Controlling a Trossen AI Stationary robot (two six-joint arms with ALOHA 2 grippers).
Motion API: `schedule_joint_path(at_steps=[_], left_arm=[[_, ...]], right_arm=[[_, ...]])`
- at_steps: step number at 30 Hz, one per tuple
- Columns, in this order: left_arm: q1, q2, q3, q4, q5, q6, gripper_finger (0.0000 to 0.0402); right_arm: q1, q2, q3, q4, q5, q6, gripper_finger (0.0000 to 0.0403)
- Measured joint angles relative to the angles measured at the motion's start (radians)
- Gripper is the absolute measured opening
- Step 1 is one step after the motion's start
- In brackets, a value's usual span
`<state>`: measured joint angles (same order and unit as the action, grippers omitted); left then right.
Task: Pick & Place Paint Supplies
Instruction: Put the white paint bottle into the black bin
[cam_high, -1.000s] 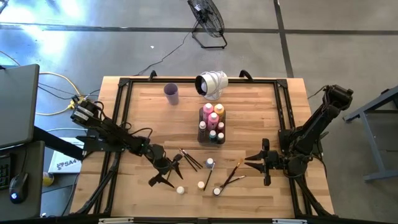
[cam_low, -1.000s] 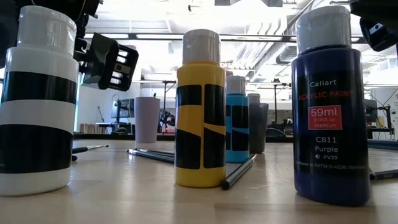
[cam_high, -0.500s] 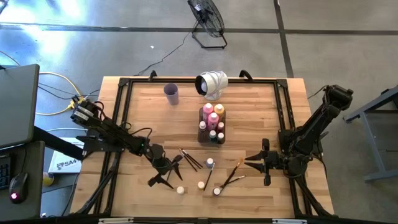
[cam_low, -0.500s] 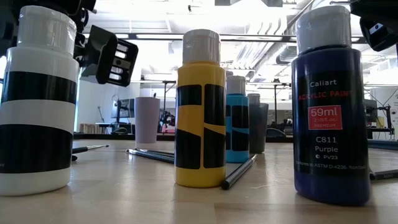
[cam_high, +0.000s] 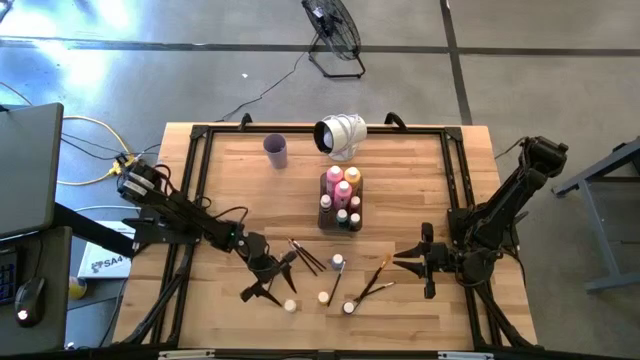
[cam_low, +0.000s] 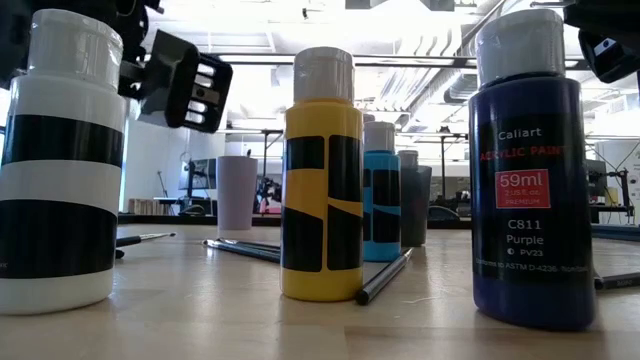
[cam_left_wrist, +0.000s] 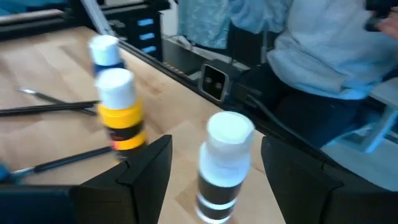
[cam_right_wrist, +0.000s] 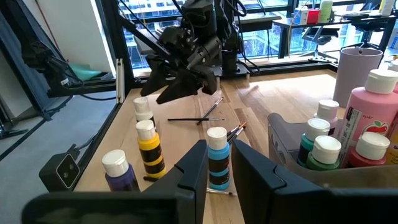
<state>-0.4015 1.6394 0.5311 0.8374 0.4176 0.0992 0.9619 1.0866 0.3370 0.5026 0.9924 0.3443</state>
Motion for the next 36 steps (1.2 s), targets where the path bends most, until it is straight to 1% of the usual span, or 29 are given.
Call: schedule_joint_path(at_steps=[3,12,17,36], left_arm=[[0.000,0.036,0.020,-0.001,0.046,0.000,0.0242],[-0.001,0.094,0.074,0.000,0.049,0.000,0.0242],[-0.001,0.125,0.095,0.001,0.096,-0.002,0.0242],[-0.001,0.127,0.100,-0.001,0.100,0.001,0.0242]], right_arm=[[0.000,0.000,0.000,0.000,0.000,0.001,0.0064],[0.000,0.000,0.000,-0.003,0.000,0.003,0.0064],[0.000,0.000,0.000,-0.004,0.000,0.003,0.0064],[0.000,0.000,0.000,-0.007,0.000,0.003,0.0064]])
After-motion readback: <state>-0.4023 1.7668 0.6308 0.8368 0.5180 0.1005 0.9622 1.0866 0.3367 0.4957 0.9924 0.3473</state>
